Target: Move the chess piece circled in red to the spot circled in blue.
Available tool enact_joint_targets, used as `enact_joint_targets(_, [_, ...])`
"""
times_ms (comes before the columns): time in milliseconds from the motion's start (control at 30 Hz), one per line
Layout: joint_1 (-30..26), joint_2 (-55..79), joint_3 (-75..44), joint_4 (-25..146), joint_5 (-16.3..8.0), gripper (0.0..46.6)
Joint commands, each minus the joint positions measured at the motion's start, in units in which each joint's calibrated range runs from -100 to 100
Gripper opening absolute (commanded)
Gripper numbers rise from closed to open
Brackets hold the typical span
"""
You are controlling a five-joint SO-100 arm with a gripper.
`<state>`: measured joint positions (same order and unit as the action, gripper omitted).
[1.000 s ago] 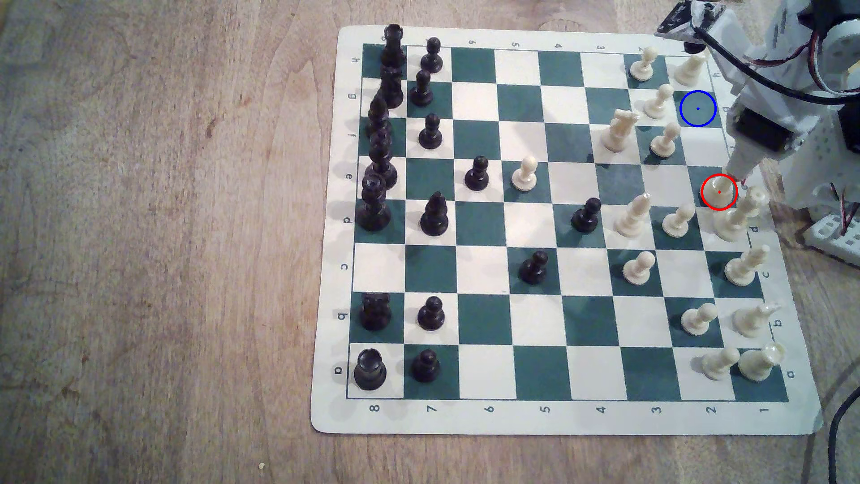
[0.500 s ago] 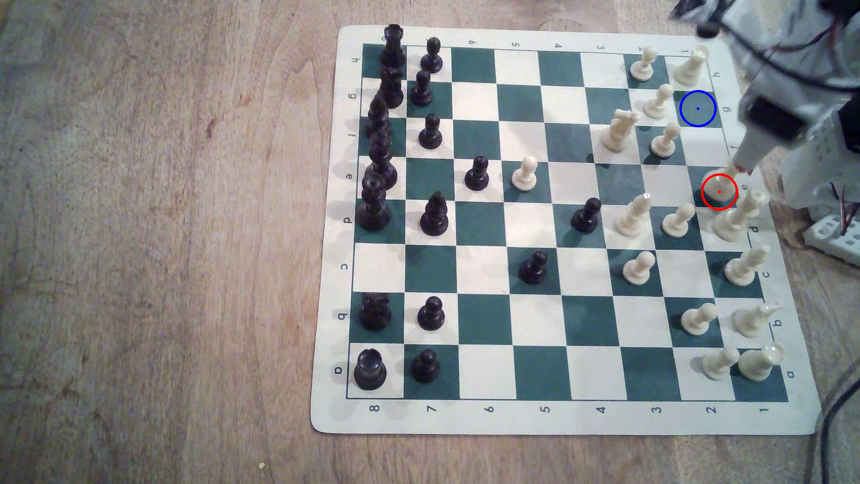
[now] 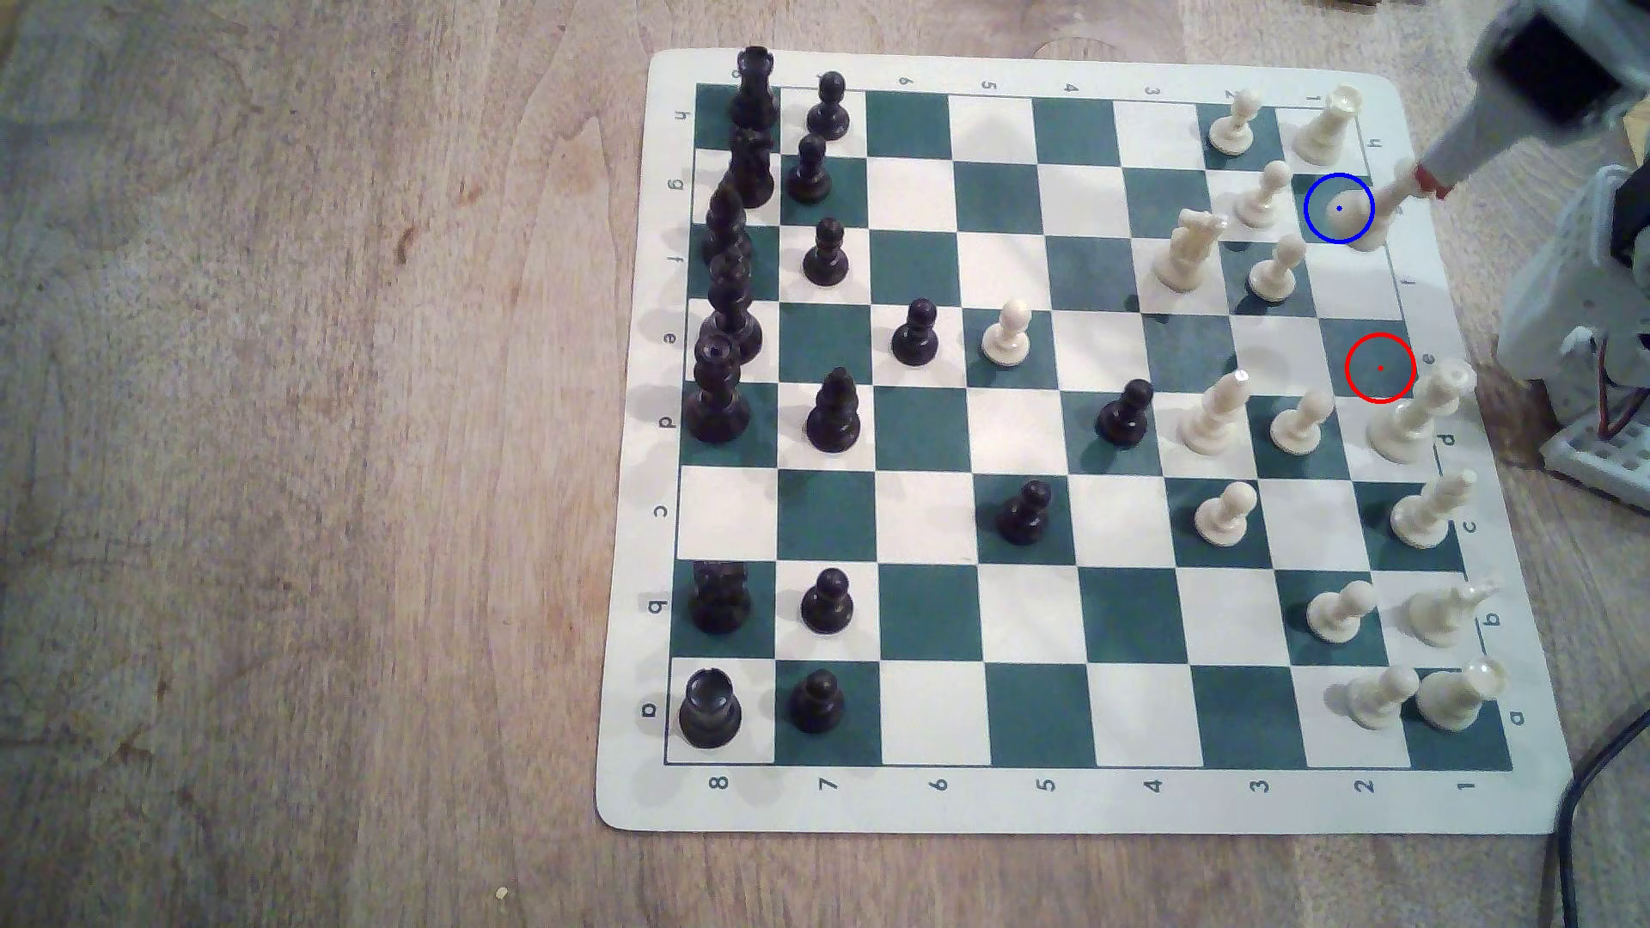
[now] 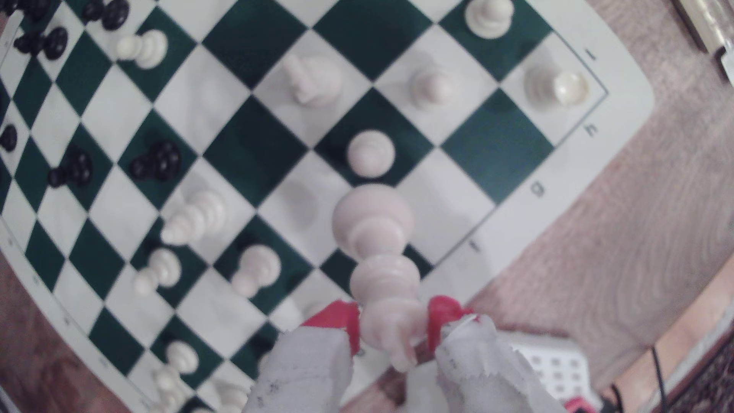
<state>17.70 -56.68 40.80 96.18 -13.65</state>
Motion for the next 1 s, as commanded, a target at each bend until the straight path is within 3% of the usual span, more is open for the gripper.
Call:
enact_joint_targets(0, [4.6, -0.5, -3.8, 0.1, 1.9, 0.2])
enact_joint_targets(200, [10.5, 3.6, -3.5, -0.9, 4.8, 0.2])
enact_joint_targets(600, [17.2, 16.6, 0.4, -11.1, 7.8, 0.2])
enact_joint_targets(967, [19.6, 22.7, 2.1, -14.8, 9.2, 0.2])
